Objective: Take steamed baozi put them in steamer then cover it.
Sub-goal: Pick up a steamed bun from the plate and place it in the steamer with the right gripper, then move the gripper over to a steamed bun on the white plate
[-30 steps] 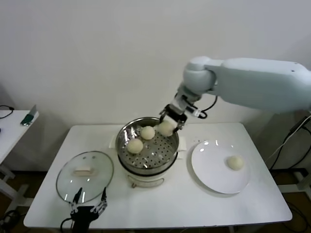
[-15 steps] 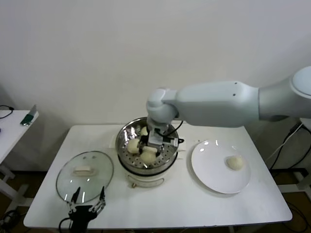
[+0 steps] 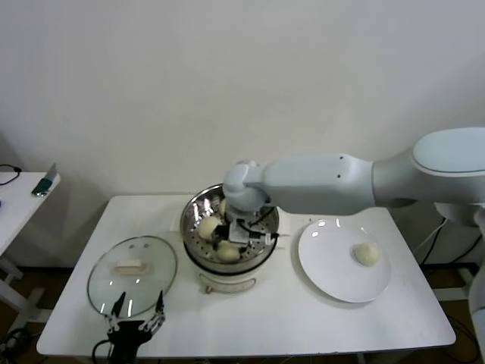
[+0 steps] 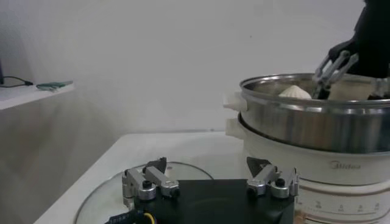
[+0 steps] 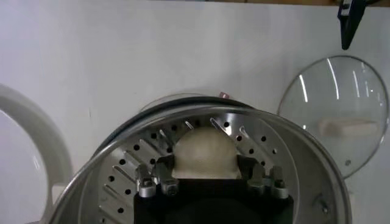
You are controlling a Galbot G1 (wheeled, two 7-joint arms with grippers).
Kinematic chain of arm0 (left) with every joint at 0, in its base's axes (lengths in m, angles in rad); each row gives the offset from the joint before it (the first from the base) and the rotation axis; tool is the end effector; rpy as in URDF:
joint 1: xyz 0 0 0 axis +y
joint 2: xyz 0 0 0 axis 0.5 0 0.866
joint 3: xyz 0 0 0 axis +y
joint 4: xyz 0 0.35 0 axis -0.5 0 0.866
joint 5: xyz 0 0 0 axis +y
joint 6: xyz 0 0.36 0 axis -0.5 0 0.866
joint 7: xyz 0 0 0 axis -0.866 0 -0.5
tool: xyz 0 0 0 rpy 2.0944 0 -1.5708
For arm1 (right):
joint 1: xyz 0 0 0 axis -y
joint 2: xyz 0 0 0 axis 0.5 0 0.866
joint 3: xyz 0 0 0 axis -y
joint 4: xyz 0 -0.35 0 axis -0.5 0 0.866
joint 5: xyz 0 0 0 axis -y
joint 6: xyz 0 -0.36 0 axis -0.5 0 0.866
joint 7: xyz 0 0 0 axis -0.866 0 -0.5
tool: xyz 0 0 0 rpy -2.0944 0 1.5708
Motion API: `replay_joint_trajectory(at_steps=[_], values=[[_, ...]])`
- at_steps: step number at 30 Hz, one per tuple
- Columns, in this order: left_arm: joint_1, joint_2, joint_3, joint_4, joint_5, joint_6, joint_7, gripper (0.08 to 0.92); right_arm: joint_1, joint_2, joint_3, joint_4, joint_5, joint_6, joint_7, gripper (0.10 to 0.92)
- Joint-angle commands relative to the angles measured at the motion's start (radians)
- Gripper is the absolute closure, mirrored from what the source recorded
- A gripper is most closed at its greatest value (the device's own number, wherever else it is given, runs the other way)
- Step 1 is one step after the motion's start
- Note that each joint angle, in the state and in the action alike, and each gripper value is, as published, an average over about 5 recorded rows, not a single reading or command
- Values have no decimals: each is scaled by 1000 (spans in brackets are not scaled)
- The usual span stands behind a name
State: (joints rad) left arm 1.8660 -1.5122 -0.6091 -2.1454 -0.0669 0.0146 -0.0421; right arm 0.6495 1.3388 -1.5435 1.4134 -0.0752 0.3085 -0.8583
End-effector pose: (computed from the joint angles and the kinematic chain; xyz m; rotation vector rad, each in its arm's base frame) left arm 0.0942 0.0348 -0.3241 0.1135 -2.8847 -0.0560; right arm 0.4850 0.2108 -0.1093 -2.0013 0.2744 -2.2649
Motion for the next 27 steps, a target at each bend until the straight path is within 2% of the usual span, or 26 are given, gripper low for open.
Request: replay_joint_trajectory(at_steps=[1,8,12,15,22,27], values=[[2,0,0,-3,1,0,0,177,-1,3,3,-15,13,8,-5,223],[1,2,0,-6,2,3,1,177,170,-111,1,1,396,-46,-135,203],[1,2,1,-6,2,2,1,177,284,-247,-63,-68,590,-96,-218,202],[-4,3,2,-5,0,2,3,177,334,-366,-140,-104,680,-145,-250,203],[-11,2,3,-7,-1,2,13,177,250,-664,-210,-64,705,-404,-164,203],[-10,-1,4,-7,-2,4,18,177,35,-776,-72,-141,544,-467,-136,203]])
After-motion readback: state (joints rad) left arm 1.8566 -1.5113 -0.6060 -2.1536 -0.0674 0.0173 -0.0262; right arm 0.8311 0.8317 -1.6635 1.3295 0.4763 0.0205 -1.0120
